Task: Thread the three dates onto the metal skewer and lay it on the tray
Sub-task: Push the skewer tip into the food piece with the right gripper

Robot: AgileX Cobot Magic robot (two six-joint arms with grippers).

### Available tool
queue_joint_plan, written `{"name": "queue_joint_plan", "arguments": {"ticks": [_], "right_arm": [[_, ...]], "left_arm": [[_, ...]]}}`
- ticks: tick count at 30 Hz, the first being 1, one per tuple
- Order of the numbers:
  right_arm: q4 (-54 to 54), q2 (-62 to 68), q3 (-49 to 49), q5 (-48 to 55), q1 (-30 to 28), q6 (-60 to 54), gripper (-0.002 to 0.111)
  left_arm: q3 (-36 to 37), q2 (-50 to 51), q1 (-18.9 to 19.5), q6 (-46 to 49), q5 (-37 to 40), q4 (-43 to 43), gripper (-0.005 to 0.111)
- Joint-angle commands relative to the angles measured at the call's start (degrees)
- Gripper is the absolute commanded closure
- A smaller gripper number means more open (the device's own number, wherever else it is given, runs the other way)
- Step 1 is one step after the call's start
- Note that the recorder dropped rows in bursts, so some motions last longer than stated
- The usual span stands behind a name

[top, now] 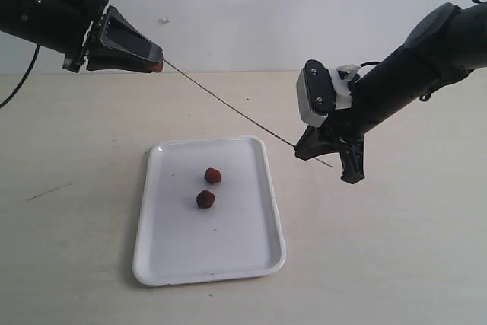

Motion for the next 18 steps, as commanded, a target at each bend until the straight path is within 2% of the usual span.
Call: {"name": "queue_joint_plan", "arguments": {"ticks": [1, 13, 18], "right_arm": [[-2.51, -0.4, -0.43, -3.5, 2.62, 3.62, 0.108], [-0.64, -3.76, -0.43, -3.87, 2.87, 6.92, 0.108], [1.92, -4.34, -0.43, -3.09, 2.87, 7.13, 0.108]], "left_arm": [[-0.13, 0.16, -0.71, 0.43, -0.41, -0.62, 0.084], [-0.13, 0.16, -0.94, 0.43, -0.41, 1.73, 0.084], [-0.13, 0.16, -3.2, 0.43, -1.02, 1.73, 0.084]]}}
